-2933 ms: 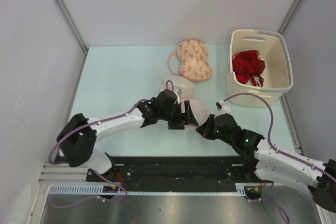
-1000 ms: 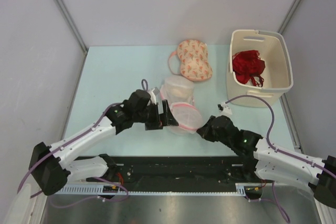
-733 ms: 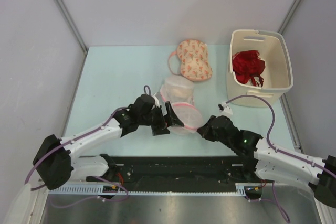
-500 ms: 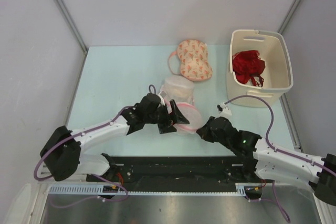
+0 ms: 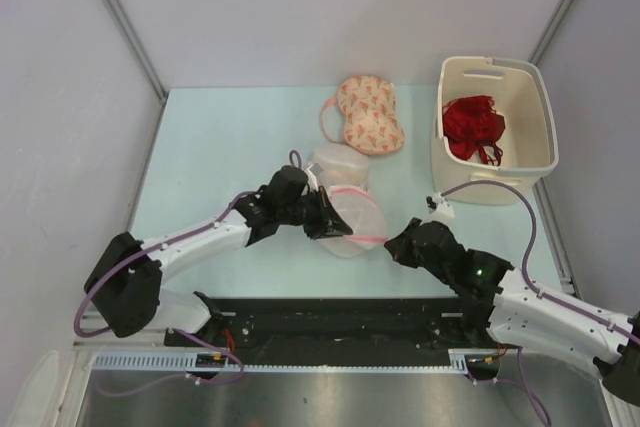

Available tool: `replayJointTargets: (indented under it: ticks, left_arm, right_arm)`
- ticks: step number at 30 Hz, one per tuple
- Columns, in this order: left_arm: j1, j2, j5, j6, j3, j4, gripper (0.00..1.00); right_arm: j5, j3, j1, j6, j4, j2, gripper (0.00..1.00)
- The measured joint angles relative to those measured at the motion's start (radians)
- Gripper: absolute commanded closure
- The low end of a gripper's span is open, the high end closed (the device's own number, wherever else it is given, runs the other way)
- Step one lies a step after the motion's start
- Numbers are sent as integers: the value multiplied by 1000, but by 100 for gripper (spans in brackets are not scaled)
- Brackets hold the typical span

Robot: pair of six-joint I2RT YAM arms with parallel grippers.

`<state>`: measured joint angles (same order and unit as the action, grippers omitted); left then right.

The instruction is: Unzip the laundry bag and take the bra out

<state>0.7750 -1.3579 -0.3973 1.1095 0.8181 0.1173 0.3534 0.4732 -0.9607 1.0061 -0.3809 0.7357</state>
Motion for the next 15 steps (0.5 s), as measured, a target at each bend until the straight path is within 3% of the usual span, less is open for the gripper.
replayJointTargets:
  ticks: [6,15]
  left_arm:
    - [-56,23,-95,-95,4,28,100]
    - [-72,18,-229,-187,37,-27,100]
  right_arm:
    - [-27,2,125,-111,20,6,100]
    - [-218,-1,376,-331,232,148,100]
